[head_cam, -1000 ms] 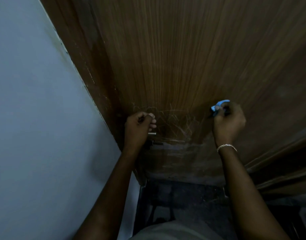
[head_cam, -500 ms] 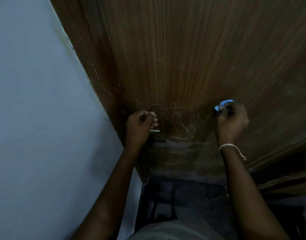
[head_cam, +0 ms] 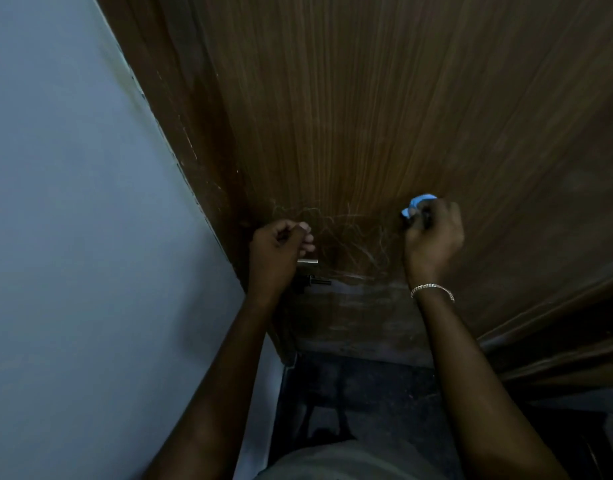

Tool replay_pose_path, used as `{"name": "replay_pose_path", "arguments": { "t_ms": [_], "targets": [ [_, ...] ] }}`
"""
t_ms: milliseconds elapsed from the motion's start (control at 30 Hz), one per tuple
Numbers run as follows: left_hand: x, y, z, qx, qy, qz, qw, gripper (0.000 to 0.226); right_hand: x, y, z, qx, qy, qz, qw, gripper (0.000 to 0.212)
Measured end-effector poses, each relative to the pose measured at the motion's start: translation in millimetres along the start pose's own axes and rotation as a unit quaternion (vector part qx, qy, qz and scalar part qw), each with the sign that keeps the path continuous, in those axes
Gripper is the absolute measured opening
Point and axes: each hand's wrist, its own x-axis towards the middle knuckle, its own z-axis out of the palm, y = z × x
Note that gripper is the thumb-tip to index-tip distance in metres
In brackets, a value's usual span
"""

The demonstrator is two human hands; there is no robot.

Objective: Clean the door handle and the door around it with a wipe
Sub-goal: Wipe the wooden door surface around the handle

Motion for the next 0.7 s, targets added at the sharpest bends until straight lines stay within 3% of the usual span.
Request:
{"name": "replay_pose_path", "arguments": {
  "t_ms": [100, 200, 333, 467, 600, 700],
  "targets": [
    [-0.8, -0.1, 4.2, 0.011, -0.001, -0.003, 1.000, 0.020, -13.9, -11.4, 11.9, -0.027, -0.066, -0.043, 0.997, 0.010],
    [-2.8, -1.0, 5.9, 0.010, -0.004, -0.006, 1.000, 0.021, -33.2, 9.2, 10.3, -0.059, -0.135, -0.025, 0.989, 0.013],
    [-2.5, -2.2, -1.8, 0.006, 0.012, -0.007, 1.000, 0.020, -19.3, 23.7, -3.8, -0.020, -0.060, 0.031, 0.998, 0.007],
    [0.1, -1.9, -4.1, 0.004, 0.016, -0.005, 1.000, 0.020, -2.6, -10.8, 4.8, 0.012, -0.032, -0.004, 0.999, 0.006],
    [0.5, -1.7, -0.3, 0.013, 0.009, -0.008, 1.000, 0.020, -23.1, -23.8, 18.6, -0.021, -0.118, -0.071, 0.990, 0.013],
    [-0.8, -1.3, -1.4, 0.008, 0.006, -0.012, 1.000, 0.021, -36.8, -4.4, 13.4, -0.061, -0.182, -0.054, 0.980, 0.018]
  ]
}}
